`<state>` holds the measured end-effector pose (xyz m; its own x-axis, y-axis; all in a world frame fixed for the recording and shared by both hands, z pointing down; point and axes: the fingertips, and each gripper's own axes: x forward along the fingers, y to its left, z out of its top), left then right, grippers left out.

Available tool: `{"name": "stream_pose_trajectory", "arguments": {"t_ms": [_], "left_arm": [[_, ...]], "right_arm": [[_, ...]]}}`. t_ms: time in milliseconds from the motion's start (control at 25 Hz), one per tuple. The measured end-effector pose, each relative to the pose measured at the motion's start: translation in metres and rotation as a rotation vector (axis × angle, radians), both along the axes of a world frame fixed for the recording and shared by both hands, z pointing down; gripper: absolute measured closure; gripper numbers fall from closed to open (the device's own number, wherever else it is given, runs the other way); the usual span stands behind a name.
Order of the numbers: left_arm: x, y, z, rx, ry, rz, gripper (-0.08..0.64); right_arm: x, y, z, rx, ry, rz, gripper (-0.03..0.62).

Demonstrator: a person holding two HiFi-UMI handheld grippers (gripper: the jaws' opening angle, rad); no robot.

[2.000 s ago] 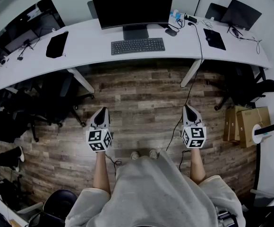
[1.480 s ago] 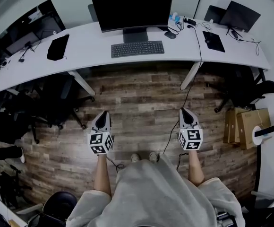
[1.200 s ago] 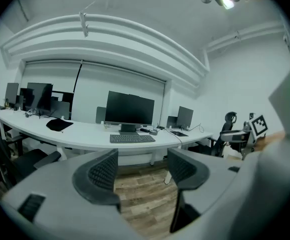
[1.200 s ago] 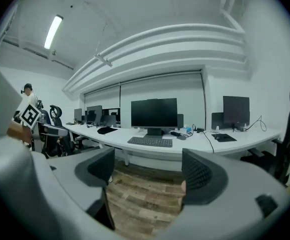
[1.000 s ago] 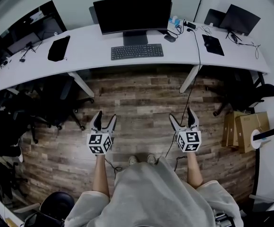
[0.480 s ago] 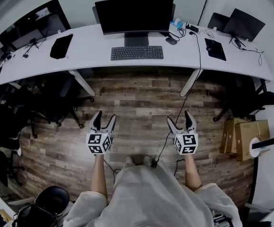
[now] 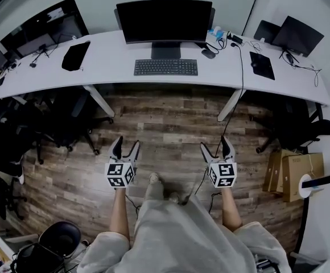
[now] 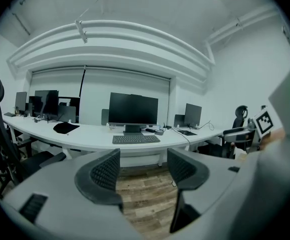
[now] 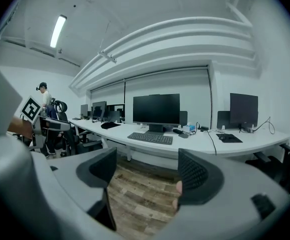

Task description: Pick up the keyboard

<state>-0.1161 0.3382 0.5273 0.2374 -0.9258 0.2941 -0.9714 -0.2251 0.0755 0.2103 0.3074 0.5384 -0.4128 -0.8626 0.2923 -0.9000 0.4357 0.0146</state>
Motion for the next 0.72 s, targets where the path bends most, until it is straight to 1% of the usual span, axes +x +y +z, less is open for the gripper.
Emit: {"name": "stream_pose_trajectory", "arguments": {"t_ms": [160,320,440,720], "left_arm": [[0.002,-0.016,0.005,-0.005,0.001,0.004,0.276],[-0.006,-0.04,0.01,-0.008,-0.003,0.006,0.276],[-0.013,-0.066,0.015,-0.011,0.004,0.013,0.276],[-0.028,-0.144,0.016,-0.009,0.016,0.048,0.276]], "right_arm": [[0.0,-0.018,0.002,-0.001,0.008,0.003,0.219],[-0.01,-0.039,0.006,-0.001,0.014,0.001,0.225],[-0.016,-0.061,0.01,-0.007,0.019,0.009,0.225],[-0.03,-0.126,0.01,-0.012,0.039,0.044,0.227]]}}
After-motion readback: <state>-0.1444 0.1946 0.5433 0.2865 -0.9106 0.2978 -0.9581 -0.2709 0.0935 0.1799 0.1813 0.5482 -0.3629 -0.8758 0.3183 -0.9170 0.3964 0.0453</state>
